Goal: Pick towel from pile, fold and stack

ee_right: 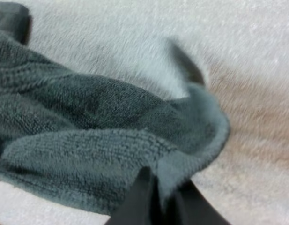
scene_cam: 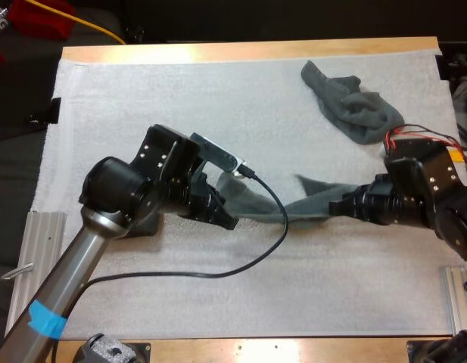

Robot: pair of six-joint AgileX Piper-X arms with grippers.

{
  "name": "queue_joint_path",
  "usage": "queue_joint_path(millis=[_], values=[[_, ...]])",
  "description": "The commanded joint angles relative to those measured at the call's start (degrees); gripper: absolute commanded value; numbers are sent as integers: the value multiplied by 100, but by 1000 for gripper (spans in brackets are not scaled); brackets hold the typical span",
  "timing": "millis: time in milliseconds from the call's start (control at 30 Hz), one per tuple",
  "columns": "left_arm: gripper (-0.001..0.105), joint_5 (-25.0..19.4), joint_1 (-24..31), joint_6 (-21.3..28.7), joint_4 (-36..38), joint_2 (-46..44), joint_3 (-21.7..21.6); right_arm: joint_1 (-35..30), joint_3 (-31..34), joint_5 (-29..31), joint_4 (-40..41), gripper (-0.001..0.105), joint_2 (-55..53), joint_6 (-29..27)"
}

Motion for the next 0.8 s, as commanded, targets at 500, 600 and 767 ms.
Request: queue_joint_path(millis=[500, 600, 767], values=[[0, -184, -1164, -846, 851, -356, -66, 1717, -326, 1522, 914, 1, -471, 944], [0, -288, -1312, -984, 1077, -424, -66, 1910, -324, 1522, 1068, 1, -471, 1106], [0, -536, -1551, -1250, 1356, -538, -66, 2260, -324, 1728, 1405, 1, -471, 1440]])
